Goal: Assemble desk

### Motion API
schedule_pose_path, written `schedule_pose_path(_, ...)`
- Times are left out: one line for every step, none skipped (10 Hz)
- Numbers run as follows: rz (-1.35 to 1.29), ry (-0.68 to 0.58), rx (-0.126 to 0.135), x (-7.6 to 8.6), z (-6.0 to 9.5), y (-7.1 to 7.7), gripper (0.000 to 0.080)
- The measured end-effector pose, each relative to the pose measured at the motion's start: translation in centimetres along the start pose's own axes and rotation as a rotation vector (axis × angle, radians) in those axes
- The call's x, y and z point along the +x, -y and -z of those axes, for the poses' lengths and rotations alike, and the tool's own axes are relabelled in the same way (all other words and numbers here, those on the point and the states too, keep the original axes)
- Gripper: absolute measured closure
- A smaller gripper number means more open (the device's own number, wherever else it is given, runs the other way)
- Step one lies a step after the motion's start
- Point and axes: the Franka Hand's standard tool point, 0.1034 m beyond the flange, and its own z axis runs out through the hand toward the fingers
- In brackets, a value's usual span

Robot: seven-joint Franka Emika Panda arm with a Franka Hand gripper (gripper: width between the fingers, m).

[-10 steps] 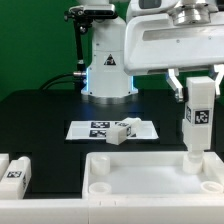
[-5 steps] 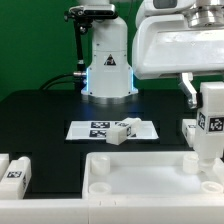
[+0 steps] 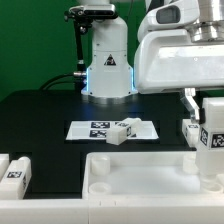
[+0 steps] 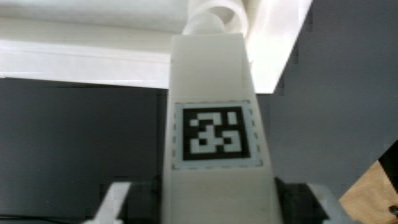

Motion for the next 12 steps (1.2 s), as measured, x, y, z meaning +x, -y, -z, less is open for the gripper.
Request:
schedule_pose_path(0.002,-0.006,0.001,0.0,-0.2,0.2,0.0515)
schedule_pose_path(0.004,-0.017,0.002,0.1,-0.4,0.4,0.0515)
schedule_pose_path(0.004,-0.009,0.004,-0.4,-0.8,0.6,0.0515)
schedule_pose_path(0.0,-0.005,0.005,-0.6,-1.0,0.7,0.0515)
schedule_pose_path(0.0,-0.005,0.003,-0.8,-1.3,0.6,0.0515)
schedule_pose_path(0.0,0.003,0.003,-1.3,-1.6,0.6,0.0515)
schedule_pose_path(0.0,-0.006,0.001,-1.3,-1.6,0.6,0.0515)
schedule_pose_path(0.002,-0.025,-0.001,-1.3,-1.7,0.6,0.0515)
schedule_pose_path(0.002,-0.044,-0.002,-1.4,-1.7,0.7,0.0515)
schedule_pose_path(0.0,-0.044,-0.002,-1.4,-1.7,0.7,0.0515)
schedule_pose_path(0.0,-0.044,-0.002,-1.3,-1.7,0.6,0.0515)
schedule_pose_path(0.0,-0.034,-0.001,-1.5,-1.7,0.7,0.0515)
